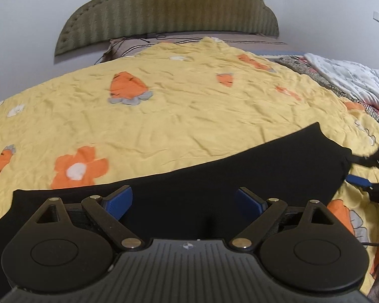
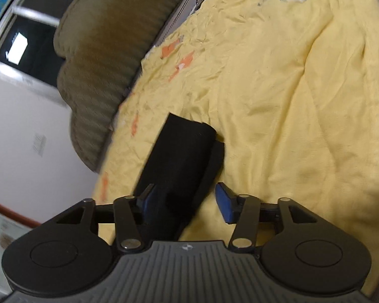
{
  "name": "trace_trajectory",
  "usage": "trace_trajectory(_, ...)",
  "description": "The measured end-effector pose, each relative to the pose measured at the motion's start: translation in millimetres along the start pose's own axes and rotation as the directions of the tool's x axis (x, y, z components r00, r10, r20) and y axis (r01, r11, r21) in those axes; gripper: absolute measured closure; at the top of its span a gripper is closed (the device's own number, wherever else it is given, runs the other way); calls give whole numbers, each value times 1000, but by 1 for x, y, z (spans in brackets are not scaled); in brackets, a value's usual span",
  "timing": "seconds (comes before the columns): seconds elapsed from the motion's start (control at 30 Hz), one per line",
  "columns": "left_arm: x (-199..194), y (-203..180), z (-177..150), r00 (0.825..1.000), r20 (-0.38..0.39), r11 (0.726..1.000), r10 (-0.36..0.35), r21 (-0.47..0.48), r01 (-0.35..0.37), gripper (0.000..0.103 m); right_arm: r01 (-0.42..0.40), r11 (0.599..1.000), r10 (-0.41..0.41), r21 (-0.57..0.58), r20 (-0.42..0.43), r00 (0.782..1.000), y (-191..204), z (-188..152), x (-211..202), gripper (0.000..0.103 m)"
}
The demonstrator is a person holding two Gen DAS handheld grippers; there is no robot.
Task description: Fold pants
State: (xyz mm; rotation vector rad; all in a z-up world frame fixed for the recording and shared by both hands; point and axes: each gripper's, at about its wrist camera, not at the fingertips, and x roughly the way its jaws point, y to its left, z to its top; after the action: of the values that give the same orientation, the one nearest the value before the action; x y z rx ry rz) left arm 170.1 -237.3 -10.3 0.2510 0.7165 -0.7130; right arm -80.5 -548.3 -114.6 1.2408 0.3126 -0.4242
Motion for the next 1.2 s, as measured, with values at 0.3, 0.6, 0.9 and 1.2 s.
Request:
trace_trajectory(0.3,4,-1,9,994,-40,988,-102,-119,97,11,28,1000,-27,-6,80,996,7,11,28,89)
trace_trajectory(0.6,14,14,22,967,-75,933,-242,-292,211,11,142,923,-90,-358,157,983,58,-1,23,93)
trace_trajectory(0.9,33,27,30,856,11,718,-518,-538,441,6,186,446,-35,-875,191,981,155,-90,18,93)
trace_trajectory(1.2,68,36,21,799,126,495,-587,-725,478,5,-3,243,36,-970,6,999,188,-174,16,94)
